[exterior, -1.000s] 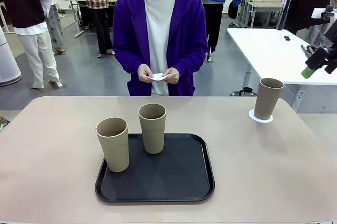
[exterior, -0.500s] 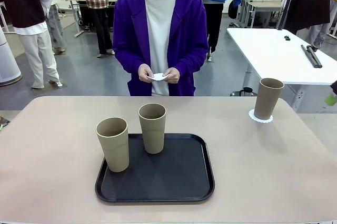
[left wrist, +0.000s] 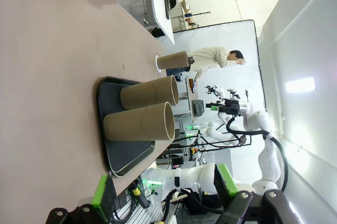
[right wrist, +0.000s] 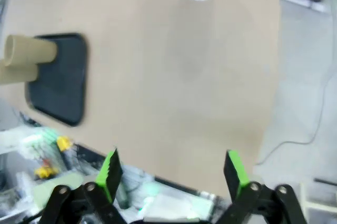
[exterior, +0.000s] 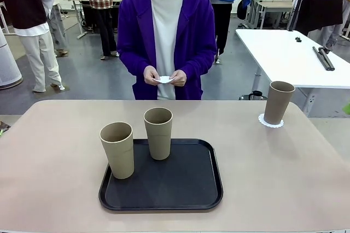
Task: Place coasters on the table and set cups on them.
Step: Take one Reusable plastic cup from the Flat Tray and place it on a coaster set by the human.
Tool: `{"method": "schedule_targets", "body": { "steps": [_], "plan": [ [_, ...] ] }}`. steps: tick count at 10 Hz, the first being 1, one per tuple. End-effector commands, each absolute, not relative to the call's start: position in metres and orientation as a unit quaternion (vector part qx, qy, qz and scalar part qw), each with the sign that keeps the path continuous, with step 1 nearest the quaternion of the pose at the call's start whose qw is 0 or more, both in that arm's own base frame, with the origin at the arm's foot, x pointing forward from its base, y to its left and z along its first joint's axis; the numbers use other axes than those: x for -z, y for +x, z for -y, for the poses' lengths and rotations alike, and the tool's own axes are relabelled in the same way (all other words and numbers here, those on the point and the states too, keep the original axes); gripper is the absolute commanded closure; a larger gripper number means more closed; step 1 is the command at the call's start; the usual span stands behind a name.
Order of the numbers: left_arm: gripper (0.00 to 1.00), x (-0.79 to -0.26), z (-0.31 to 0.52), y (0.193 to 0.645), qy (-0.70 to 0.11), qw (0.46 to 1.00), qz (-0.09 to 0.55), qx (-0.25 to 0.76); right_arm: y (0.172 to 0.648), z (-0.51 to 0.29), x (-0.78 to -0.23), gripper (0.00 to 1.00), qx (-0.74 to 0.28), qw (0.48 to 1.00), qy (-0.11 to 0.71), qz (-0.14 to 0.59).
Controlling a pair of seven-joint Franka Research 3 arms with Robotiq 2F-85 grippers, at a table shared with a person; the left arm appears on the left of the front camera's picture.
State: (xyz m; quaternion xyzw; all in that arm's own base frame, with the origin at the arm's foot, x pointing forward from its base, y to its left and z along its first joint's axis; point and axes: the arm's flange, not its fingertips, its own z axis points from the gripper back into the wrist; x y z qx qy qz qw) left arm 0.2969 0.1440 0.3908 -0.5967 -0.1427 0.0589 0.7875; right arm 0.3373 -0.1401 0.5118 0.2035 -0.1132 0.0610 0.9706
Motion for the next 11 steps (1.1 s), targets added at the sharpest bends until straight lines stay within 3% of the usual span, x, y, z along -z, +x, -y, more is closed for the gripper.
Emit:
{"method": "schedule_targets", "body": {
  "steps": [1,3,5,8,11],
  "plan": [
    [0.0,-0.391,-0.144,0.296,-0.601,0.783,0.15,-0.054,0.357,0.201,-0.528,0.0,-0.045,0.922,0.372,0.096],
    [0.0,-0.391,-0.144,0.296,-0.601,0.783,0.15,-0.054,0.362,0.255,-0.545,0.0,-0.052,0.861,0.499,0.089],
    [0.0,-0.391,-0.144,0.296,-0.601,0.783,0.15,-0.054,0.37,0.301,-0.532,0.0,-0.009,0.828,0.555,0.075],
    [0.0,-0.391,-0.144,0.296,-0.601,0.783,0.15,-0.054,0.379,0.347,-0.484,0.0,0.034,0.811,0.581,0.055],
    [0.0,-0.391,-0.144,0.296,-0.601,0.783,0.15,-0.054,0.375,0.373,-0.45,0.0,0.009,0.792,0.606,0.076]
  ]
}}
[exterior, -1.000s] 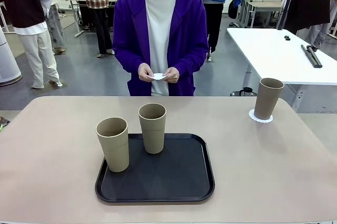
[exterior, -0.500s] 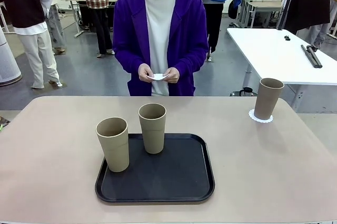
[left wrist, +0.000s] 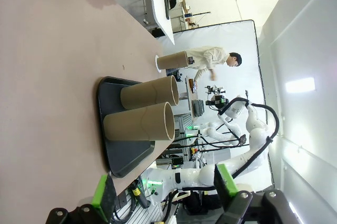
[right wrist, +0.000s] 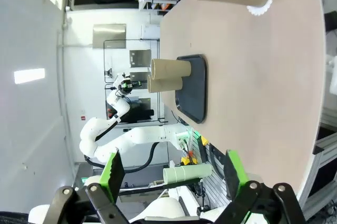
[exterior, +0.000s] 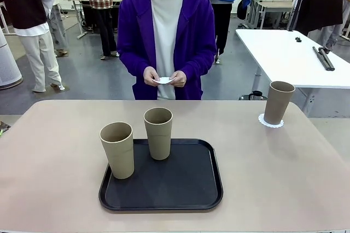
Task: Place coasters on the table and set cups on them.
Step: Take one Reusable plastic cup from the Flat Tray and place it on a coaster set by the human.
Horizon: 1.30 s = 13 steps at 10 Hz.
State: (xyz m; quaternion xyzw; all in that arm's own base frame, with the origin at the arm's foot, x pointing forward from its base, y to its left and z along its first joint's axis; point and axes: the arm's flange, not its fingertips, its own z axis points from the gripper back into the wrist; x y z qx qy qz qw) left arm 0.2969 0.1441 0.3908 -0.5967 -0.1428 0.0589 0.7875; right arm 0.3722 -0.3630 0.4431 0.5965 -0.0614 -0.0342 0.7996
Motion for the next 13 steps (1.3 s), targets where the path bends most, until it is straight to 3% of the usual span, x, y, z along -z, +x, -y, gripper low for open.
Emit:
{"method": "schedule_targets", "body": {
  "steps": [1,13],
  "plan": [
    [0.0,-0.391,-0.144,0.296,-0.601,0.783,0.15,-0.054,0.375,0.378,-0.443,0.0,0.006,0.79,0.607,0.085],
    [0.0,-0.391,-0.144,0.296,-0.601,0.783,0.15,-0.054,0.388,0.335,-0.405,0.0,0.012,0.798,0.599,0.063]
  ]
}}
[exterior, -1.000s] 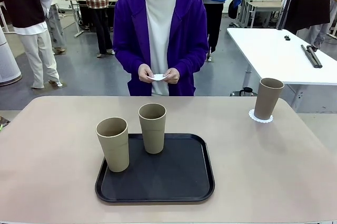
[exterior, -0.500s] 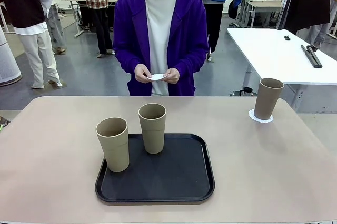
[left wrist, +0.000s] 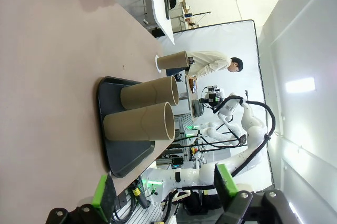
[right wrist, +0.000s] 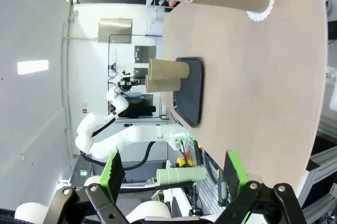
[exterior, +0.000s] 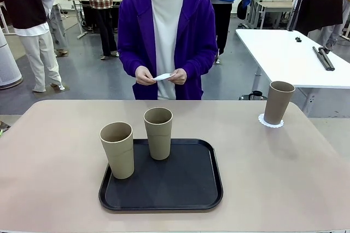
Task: Place coasters on the table and set cups on them.
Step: Take one Reusable plastic cup from the Flat Tray and place it on a coaster set by the human.
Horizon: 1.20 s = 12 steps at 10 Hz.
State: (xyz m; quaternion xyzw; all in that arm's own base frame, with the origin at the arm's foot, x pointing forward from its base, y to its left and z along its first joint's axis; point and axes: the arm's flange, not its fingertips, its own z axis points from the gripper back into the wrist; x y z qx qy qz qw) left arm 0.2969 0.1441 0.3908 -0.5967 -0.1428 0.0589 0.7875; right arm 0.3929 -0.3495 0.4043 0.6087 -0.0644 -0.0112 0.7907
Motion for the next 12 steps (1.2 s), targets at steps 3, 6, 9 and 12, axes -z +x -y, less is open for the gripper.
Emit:
{"method": "schedule_targets", "body": {
  "steps": [3,6,9,12],
  "plan": [
    [0.0,-0.3911,-0.1445,0.2963,-0.601,0.783,0.15,-0.054,0.3907,0.3308,-0.4053,0.0,0.0,0.8,0.597,0.053],
    [0.0,-0.3911,-0.1445,0.2963,-0.601,0.783,0.15,-0.054,0.3961,0.339,-0.4056,0.0,0.004,0.791,0.609,0.058],
    [0.0,-0.3911,-0.1445,0.2963,-0.601,0.783,0.15,-0.054,0.3961,0.339,-0.4056,0.0,0.004,0.791,0.609,0.058],
    [0.0,-0.3911,-0.1445,0.2963,-0.601,0.783,0.15,-0.054,0.3961,0.339,-0.4056,0.0,0.004,0.791,0.609,0.058]
  ]
}}
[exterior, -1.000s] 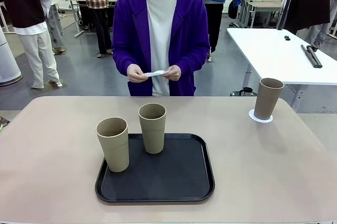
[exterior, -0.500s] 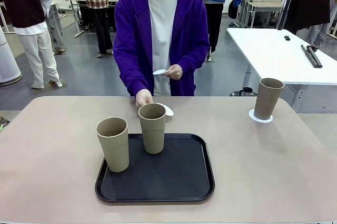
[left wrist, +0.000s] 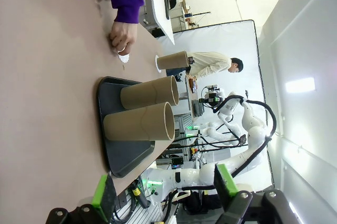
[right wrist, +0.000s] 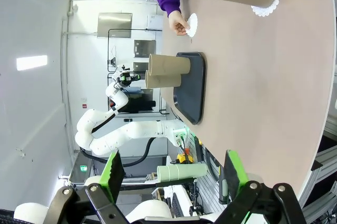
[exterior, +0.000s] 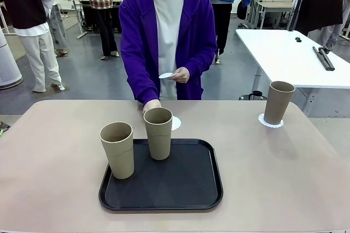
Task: Place coasters on the table and set cups on them.
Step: Take one Reusable plastic cup from the Flat Tray and place it on a coaster set by the human.
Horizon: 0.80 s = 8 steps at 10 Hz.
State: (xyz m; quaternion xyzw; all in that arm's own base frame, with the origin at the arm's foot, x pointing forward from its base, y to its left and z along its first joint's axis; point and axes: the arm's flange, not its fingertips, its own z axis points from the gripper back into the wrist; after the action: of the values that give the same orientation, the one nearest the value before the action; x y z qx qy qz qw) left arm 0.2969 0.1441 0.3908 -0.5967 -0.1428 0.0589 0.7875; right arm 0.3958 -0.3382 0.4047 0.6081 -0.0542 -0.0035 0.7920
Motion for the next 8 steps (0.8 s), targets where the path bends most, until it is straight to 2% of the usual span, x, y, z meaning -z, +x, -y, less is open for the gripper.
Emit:
{"method": "schedule_targets", "body": {
  "steps": [1,8],
  "plan": [
    [0.0,-0.3911,-0.1445,0.2963,-0.601,0.783,0.15,-0.054,0.3961,0.339,-0.4056,0.0,0.004,0.791,0.609,0.058],
    [0.0,-0.3911,-0.1445,0.2963,-0.601,0.783,0.15,-0.054,0.3961,0.339,-0.4056,0.0,0.004,0.791,0.609,0.058]
  ]
}}
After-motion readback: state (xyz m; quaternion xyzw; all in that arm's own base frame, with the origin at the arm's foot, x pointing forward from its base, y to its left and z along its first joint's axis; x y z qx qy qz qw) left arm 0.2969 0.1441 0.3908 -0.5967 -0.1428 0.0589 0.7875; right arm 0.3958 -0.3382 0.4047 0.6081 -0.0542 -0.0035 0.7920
